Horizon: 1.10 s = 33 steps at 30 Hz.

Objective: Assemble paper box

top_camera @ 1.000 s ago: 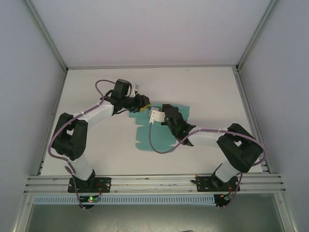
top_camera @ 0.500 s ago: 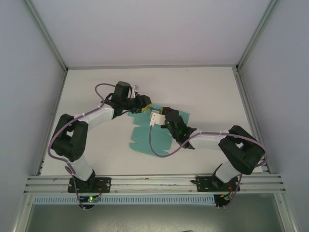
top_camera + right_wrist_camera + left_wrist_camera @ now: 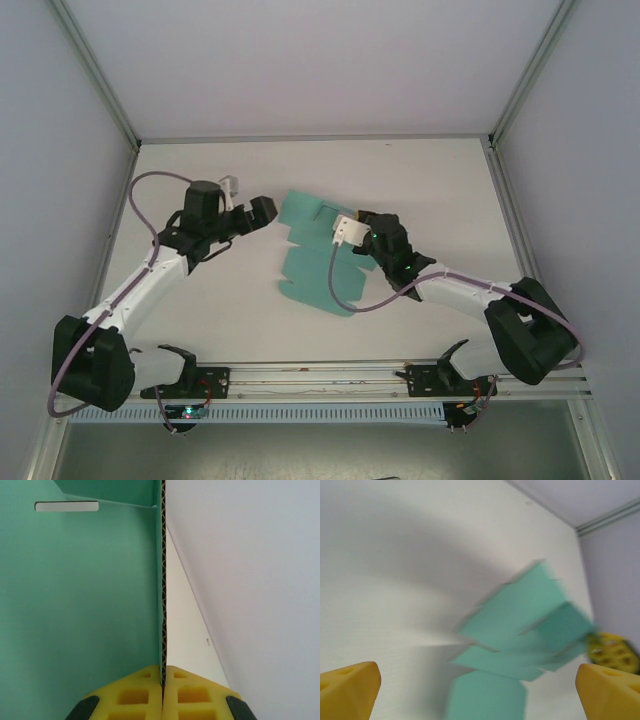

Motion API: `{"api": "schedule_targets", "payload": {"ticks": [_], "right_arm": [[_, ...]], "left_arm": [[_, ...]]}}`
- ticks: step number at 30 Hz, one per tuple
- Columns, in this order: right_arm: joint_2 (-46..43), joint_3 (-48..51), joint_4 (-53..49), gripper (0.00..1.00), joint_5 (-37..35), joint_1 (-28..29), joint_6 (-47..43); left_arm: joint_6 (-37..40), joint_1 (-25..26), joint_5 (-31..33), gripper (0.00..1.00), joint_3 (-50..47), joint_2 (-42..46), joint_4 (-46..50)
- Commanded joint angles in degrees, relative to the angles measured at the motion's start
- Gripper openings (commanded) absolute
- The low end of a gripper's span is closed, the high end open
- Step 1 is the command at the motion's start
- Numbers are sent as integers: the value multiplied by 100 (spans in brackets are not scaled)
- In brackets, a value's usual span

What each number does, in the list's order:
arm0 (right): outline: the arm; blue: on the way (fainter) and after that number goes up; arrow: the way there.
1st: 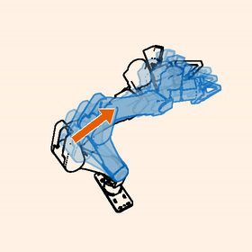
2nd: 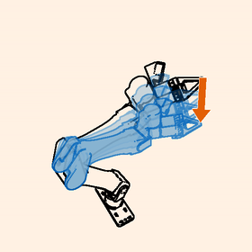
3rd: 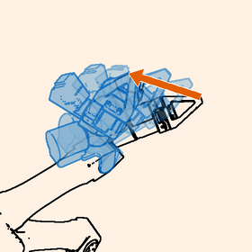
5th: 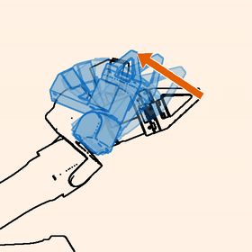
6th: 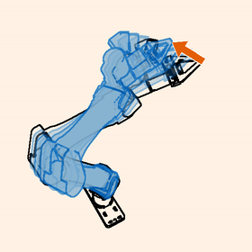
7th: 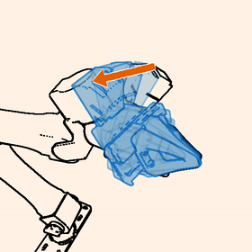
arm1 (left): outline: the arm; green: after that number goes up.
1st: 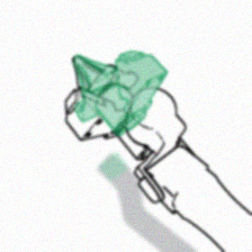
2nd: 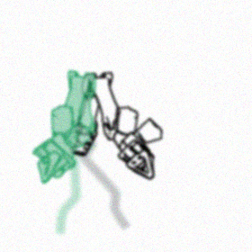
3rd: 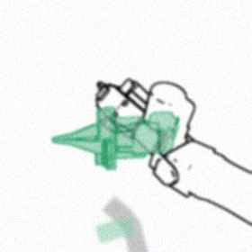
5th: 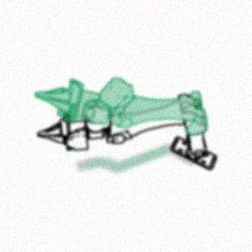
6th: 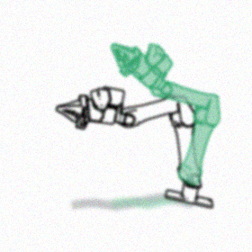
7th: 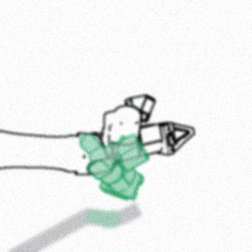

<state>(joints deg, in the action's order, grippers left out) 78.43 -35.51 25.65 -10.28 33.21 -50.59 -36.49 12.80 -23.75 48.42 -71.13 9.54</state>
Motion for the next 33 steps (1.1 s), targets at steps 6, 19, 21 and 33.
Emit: {"api": "schedule_targets", "payload": {"ticks": [6,19,21,33], "right_arm": [[-245,-641,-1265,0,2151,-536,679],[-131,-693,-1199,0,2101,-607,987],[-127,-690,-1169,0,2035,-618,1071],[-66,-799,-1184,0,1567,-387,1695]], "left_arm": [[1099,-225,-1471,88,-518,-1045,-1417],[1668,374,-2678,57,-358,-1936,-2373],[1728,437,-2336,49,-385,-1816,-2275],[1998,1448,306,14,-279,-1363,-1480]]}}
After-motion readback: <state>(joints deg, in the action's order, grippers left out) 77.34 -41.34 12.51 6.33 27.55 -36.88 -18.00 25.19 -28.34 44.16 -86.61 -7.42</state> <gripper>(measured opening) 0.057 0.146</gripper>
